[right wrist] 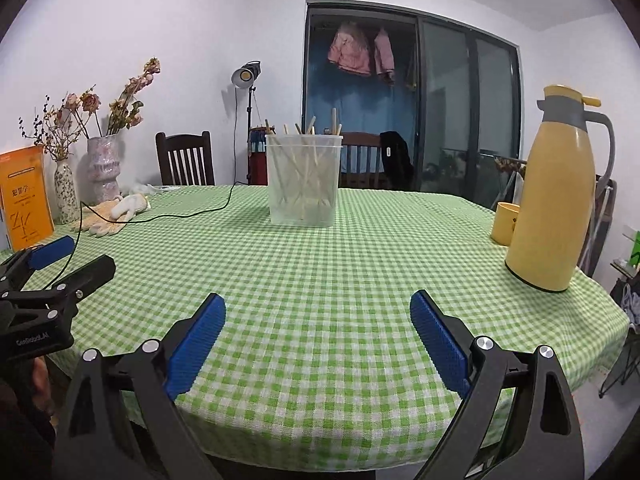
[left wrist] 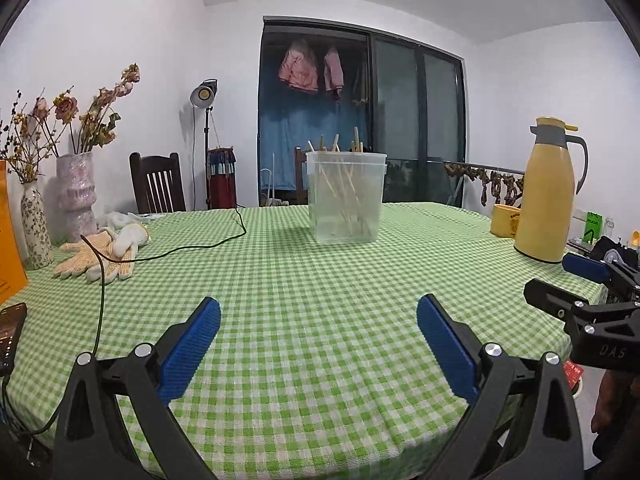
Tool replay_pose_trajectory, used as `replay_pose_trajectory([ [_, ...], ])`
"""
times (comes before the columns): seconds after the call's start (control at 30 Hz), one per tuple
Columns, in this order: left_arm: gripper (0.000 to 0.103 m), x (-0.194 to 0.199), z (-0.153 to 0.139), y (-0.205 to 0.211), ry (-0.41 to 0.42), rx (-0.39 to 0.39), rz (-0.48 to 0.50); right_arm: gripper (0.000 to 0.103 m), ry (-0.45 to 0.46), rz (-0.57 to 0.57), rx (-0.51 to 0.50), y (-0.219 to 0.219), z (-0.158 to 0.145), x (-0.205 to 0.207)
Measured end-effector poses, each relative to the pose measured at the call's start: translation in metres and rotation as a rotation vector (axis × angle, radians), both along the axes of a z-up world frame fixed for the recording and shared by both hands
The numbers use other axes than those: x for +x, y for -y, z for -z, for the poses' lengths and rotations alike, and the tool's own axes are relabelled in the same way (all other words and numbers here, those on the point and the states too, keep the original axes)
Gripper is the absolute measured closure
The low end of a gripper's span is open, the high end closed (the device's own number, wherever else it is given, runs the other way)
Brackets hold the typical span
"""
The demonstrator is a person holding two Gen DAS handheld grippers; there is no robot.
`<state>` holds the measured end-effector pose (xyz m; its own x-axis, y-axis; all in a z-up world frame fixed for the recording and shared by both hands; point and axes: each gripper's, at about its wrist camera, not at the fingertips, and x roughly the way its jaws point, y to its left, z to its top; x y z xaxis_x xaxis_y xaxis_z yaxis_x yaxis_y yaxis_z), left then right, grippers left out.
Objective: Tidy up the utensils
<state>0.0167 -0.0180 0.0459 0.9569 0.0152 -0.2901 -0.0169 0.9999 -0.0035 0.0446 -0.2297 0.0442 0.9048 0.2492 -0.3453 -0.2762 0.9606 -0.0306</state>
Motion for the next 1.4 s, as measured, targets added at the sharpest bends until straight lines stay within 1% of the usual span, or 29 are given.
replay_pose_trajectory([
  [0.1, 0.008, 0.0015, -0.0017, 0.0002, 0.001, 0.001, -0.001, 0.013, 0.001, -0.001, -0.009, -0.0015, 0.0008, -0.0004],
  [0.17, 0.008, 0.0014, -0.0032, 0.0012, 0.006, 0.005, -0.003, 0.009, -0.003, 0.003, -0.01, -0.0009, 0.0009, -0.0002],
  [0.2, 0.008, 0.0012, -0.004, 0.0013, 0.011, 0.007, -0.001, 0.009, -0.002, 0.006, -0.009, -0.0002, 0.0005, 0.0002],
  [0.4, 0.008, 0.0005, -0.0063, 0.0007, 0.027, 0.005, -0.003, 0.009, -0.031, 0.01, 0.004, 0.0018, 0.0009, 0.0045],
  [0.67, 0.008, 0.0028, -0.0055, 0.001, 0.026, 0.008, -0.004, 0.008, -0.003, 0.022, -0.005, 0.0014, 0.0003, 0.0003],
  [1.23, 0.008, 0.0018, -0.0068, 0.0021, 0.034, 0.008, -0.005, 0.008, -0.011, 0.026, -0.002, -0.0005, 0.0005, 0.0008],
  [1.4, 0.008, 0.0017, -0.0065, 0.0023, 0.033, 0.007, -0.004, 0.008, -0.044, 0.027, 0.011, 0.0027, 0.0021, 0.0062],
])
